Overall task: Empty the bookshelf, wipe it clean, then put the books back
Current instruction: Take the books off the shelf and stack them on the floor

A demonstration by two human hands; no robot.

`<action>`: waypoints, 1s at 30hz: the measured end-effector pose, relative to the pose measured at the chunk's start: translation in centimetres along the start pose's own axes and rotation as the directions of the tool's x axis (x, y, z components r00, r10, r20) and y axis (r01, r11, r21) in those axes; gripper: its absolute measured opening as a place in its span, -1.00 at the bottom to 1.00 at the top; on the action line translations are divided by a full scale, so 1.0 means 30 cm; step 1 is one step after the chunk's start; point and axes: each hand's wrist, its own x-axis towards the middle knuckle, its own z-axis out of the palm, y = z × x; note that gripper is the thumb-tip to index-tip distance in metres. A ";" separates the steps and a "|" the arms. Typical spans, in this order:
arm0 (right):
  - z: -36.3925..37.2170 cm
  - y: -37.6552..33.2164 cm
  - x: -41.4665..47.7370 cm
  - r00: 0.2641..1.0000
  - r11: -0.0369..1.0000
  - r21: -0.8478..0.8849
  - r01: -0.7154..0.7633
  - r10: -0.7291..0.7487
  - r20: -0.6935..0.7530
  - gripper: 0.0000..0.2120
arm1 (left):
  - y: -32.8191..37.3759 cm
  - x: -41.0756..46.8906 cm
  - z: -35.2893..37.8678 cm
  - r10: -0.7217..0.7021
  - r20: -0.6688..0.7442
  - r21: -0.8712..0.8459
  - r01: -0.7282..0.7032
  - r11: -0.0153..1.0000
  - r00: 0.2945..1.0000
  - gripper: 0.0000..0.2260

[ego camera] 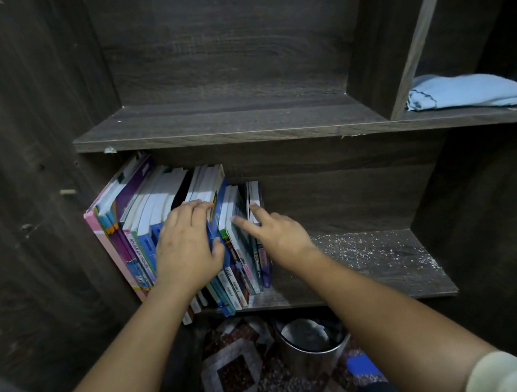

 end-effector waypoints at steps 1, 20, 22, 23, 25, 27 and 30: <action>0.010 0.004 -0.001 1.000 1.000 -0.031 -0.004 0.004 0.005 -0.23 | 0.000 0.000 -0.001 -0.001 0.005 0.006 0.001 1.000 1.000 -0.44; 0.036 0.321 -0.217 0.916 0.893 -0.432 -0.128 -0.061 -0.397 -0.85 | 0.175 -0.036 0.052 0.194 0.157 0.264 -0.231 0.937 0.968 -0.18; -0.001 0.325 -0.282 0.903 0.917 -0.362 -0.166 -0.006 -0.430 -0.76 | 0.233 -0.040 0.075 0.221 0.224 0.153 -0.258 0.954 0.949 -0.18; -0.015 0.333 -0.320 0.893 0.923 -0.338 -0.184 0.014 -0.449 -0.76 | 0.262 -0.041 0.088 0.217 0.263 0.088 -0.247 0.965 0.940 -0.18; -0.043 0.336 -0.391 0.878 0.927 -0.297 -0.231 0.067 -0.475 -0.77 | 0.315 -0.042 0.095 0.237 0.322 -0.006 -0.249 0.969 0.917 -0.20; -0.065 0.338 -0.459 0.867 0.927 -0.262 -0.267 0.112 -0.485 -0.77 | 0.360 -0.039 0.088 0.277 0.368 -0.065 -0.273 0.960 0.888 -0.27; -0.101 0.333 -0.583 0.888 0.914 -0.211 -0.346 0.248 -0.387 -0.70 | 0.438 -0.029 0.073 0.319 0.410 -0.097 -0.306 0.947 0.855 -0.50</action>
